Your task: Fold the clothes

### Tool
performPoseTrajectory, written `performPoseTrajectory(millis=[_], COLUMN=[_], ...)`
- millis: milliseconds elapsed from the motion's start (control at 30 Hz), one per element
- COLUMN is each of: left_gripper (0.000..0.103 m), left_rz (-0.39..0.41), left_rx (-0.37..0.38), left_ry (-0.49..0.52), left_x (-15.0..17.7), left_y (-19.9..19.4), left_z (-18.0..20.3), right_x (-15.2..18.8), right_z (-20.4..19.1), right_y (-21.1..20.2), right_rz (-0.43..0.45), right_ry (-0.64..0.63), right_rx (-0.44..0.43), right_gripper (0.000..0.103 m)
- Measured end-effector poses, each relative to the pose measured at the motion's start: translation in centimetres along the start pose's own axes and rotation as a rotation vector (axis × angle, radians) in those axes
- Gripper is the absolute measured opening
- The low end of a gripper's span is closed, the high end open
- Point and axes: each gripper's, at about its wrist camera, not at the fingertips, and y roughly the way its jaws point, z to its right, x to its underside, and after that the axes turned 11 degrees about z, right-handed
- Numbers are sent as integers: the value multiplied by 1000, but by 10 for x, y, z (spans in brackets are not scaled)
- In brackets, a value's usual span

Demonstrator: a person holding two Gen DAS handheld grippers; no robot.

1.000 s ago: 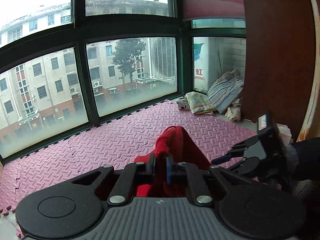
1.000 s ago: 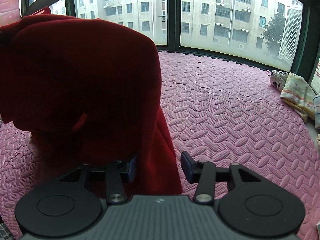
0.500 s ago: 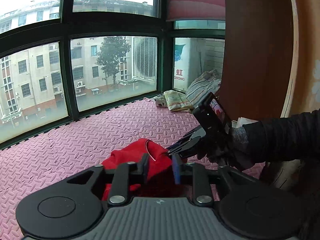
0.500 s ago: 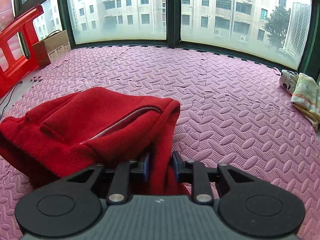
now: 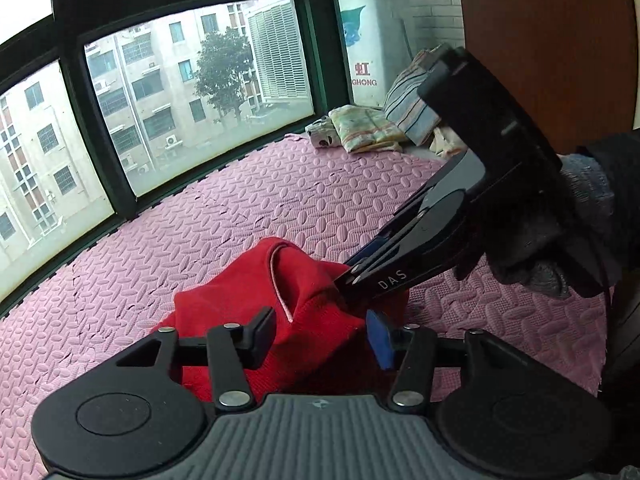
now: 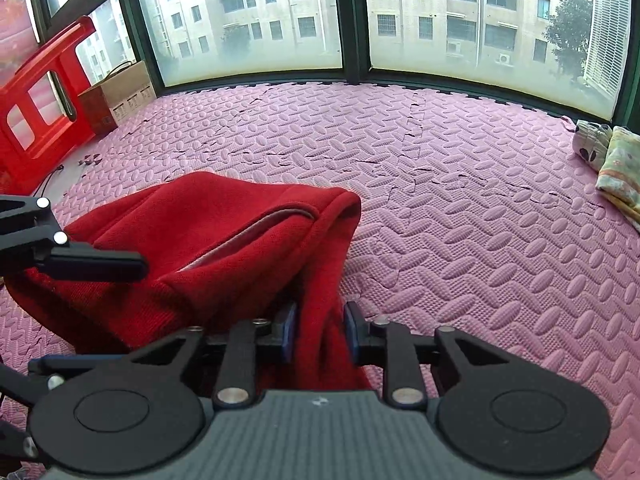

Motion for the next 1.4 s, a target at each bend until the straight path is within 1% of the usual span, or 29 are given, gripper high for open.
performPoseTrajectory(millis=[67, 100, 133, 167, 267, 333, 433, 500, 567, 600, 667, 700, 767, 833, 867, 900, 1033, 1067, 1133, 1167, 1233, 1300, 1367, 1400], left_gripper=[30, 22, 13, 9, 8, 8, 8, 8, 8, 8, 8, 8, 8, 8, 8, 8, 8, 8, 8, 8, 8, 10, 12, 12], left_rz=[-1, 0, 12, 26, 78, 113, 172, 218, 262, 263, 258, 255, 249, 243, 225, 190, 98, 76, 38, 19, -6, -2, 27, 45], left_rx=[15, 22, 25, 28, 30, 25, 20, 30, 61, 89, 151, 182, 244, 306, 334, 379, 475, 497, 540, 550, 554, 545, 536, 513], left_ry=[-5, -8, -33, -62, -146, -196, -258, -291, -316, -318, -318, -319, -319, -319, -314, -304, -279, -273, -304, -304, -286, -287, -301, -301], left_x=[0, 0, -1, -2, -4, -6, -11, -14, -16, -16, -14, -13, -11, -10, -6, -1, 8, 10, 14, 16, 21, 22, 22, 18], left_y=[0, -1, -6, -12, -33, -49, -81, -102, -120, -120, -116, -114, -110, -105, -93, -76, -47, -40, -29, -23, -20, -28, -44, -51], left_z=[-3, -4, -11, -17, -44, -64, -85, -95, -98, -93, -79, -72, -58, -44, -38, -29, -1, 5, 9, 11, 15, 17, 9, 5], right_x=[0, 0, -1, -2, -10, -22, -47, -66, -85, -93, -94, -92, -81, -65, -57, -49, -19, -16, -15, -15, -15, -11, -5, -1], right_z=[1, 0, 0, 0, -8, -17, -32, -38, -44, -46, -42, -37, -20, -6, 1, 8, 36, 40, 43, 43, 43, 41, 36, 34], right_y=[3, 5, 6, 6, 8, 8, 4, -9, -22, -28, -41, -45, -48, -53, -55, -57, -67, -71, -78, -79, -80, -70, -55, -48], right_rz=[-8, -12, -14, -17, -11, 20, 111, 215, 319, 365, 403, 407, 360, 303, 274, 245, 136, 134, 151, 157, 170, 148, 109, 89], right_ry=[2, 0, -4, -7, -76, -156, -291, -335, -378, -394, -392, -384, -334, -311, -300, -288, -243, -236, -211, -197, -147, -132, -120, -118], right_rx=[-7, -8, -9, -12, 12, 50, 124, 162, 199, 215, 251, 276, 321, 363, 383, 404, 481, 483, 473, 459, 403, 370, 334, 321], right_gripper=[24, 24, 23, 18, 13, 12, 11, 11, 11, 12, 14, 18, 23, 23, 23, 23, 23, 23, 24, 26, 27, 30, 33, 33])
